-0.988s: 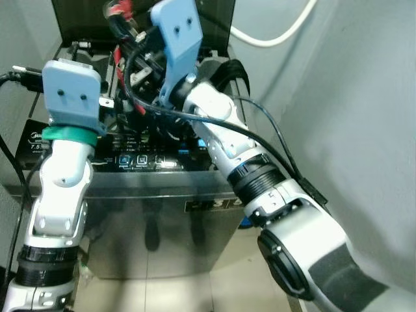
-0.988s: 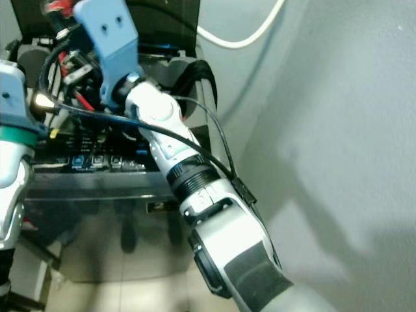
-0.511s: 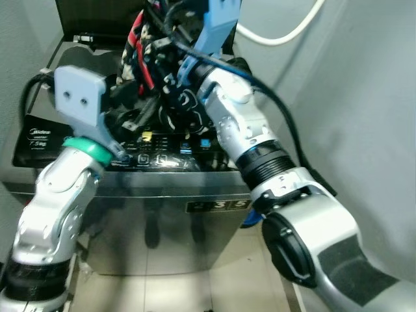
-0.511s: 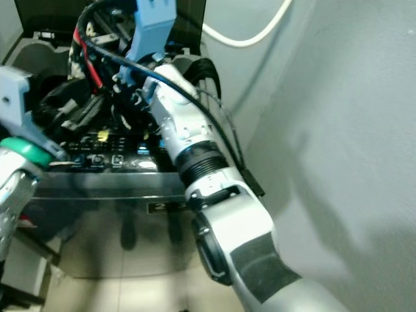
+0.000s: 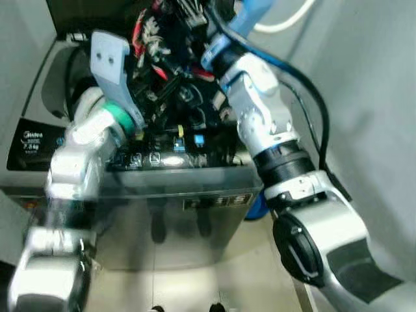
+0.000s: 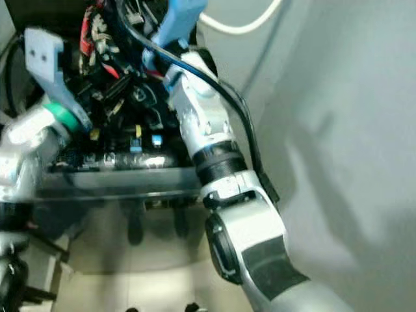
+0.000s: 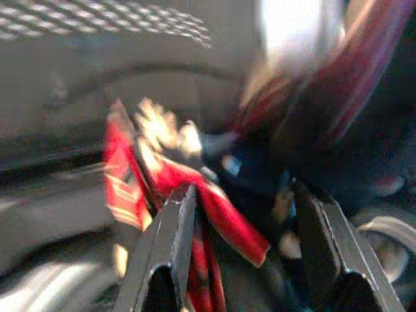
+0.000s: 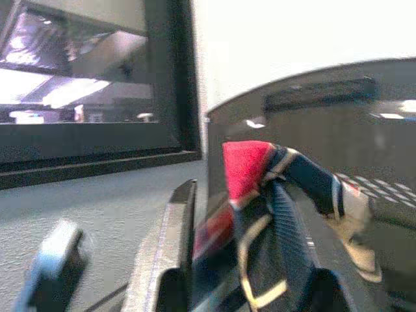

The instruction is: Clothes washing

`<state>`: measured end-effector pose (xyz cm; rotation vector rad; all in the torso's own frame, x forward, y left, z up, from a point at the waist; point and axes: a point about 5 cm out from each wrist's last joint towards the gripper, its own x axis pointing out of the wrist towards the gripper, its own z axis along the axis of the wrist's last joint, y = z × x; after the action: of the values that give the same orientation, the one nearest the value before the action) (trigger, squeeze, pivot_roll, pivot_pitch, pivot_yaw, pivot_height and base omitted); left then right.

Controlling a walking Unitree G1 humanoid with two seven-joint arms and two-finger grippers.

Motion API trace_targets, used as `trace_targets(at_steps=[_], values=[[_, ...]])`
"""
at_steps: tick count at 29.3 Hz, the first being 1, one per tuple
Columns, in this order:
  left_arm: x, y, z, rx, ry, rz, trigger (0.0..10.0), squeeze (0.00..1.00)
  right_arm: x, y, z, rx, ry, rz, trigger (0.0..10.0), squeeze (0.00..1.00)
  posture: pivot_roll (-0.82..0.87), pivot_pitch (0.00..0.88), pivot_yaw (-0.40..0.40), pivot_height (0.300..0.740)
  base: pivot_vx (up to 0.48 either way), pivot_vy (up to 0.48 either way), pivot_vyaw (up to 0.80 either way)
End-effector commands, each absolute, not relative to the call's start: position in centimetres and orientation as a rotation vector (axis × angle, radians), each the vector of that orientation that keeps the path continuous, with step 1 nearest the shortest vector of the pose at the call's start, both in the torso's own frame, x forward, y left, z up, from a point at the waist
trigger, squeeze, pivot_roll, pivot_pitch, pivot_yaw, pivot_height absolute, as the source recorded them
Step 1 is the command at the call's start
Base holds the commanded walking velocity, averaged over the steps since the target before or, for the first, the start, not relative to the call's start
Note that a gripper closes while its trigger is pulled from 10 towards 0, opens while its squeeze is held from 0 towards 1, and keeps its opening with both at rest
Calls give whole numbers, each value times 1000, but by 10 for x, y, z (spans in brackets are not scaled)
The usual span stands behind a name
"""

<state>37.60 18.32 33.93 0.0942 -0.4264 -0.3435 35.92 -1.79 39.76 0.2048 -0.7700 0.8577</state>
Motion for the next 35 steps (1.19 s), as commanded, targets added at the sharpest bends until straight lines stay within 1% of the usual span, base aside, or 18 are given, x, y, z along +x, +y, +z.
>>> trace_targets(at_steps=[1,3,5,6,11,15,17,19,21,22,25,26,27,28,30,31,33,35], values=[[383,193,332,111,-396,-300,10000,0,351,-21,398,204,-788,944,10000,1000,16,185,66,740,0,0,0],[388,207,338,116,-401,-248,10000,0,340,-24,393,160,-782,1066,10000,1000,11,191,69,740,0,0,0],[389,214,342,138,-406,-214,10000,0,337,-27,389,106,-779,1093,10000,1000,11,194,71,740,0,0,0],[391,224,347,172,-401,-140,10000,0,340,-32,383,63,-761,1062,10000,0,7,199,76,740,0,0,0],[391,269,356,208,-345,177,10000,0,353,-54,368,8,-715,920,10000,0,15,201,81,740,0,0,0],[388,283,352,185,-295,206,10000,0,354,-65,353,-83,-661,915,10000,0,19,203,85,740,0,0,0],[388,270,335,180,-210,7,10000,0,352,-70,336,-206,-612,961,10000,0,23,201,87,740,0,0,0],[384,253,315,200,-119,-192,10000,0,350,-72,331,-233,-592,964,10000,0,34,197,83,740,0,0,0],[384,253,315,200,-119,-192,10000,0,350,-72,331,-233,-592,964,10000,0,34,197,83,740,0,0,0],[376,245,303,243,-60,-299,10000,0,350,-74,330,-221,-589,955,10000,0,43,196,84,740,0,0,0],[367,240,293,274,-13,-399,10000,0,348,-76,331,-200,-589,943,10000,0,55,195,85,740,0,0,0],[357,236,288,231,31,-475,10000,0,346,-78,332,-172,-596,934,10000,0,63,195,88,740,0,0,0],[349,232,291,101,55,-526,10000,0,344,-78,333,-141,-605,928,10000,0,69,196,88,740,0,0,0],[349,232,291,101,55,-526,10000,0,344,-78,333,-141,-605,928,10000,0,69,196,88,740,0,0,0],[338,223,312,-157,32,-594,10000,0,343,-78,334,-104,-615,918,10000,0,72,198,86,740,0,0,0],[338,223,312,-157,32,-594,10000,0,343,-78,334,-104,-615,918,10000,0,72,198,86,740,0,0,0],[332,213,342,-172,-136,-617,10000,0,342,-78,334,-92,-618,909,10000,0,85,194,82,740,0,0,0],[332,213,342,-172,-136,-617,10000,0,342,-78,334,-92,-618,909,10000,0,85,194,82,740,0,0,0]])
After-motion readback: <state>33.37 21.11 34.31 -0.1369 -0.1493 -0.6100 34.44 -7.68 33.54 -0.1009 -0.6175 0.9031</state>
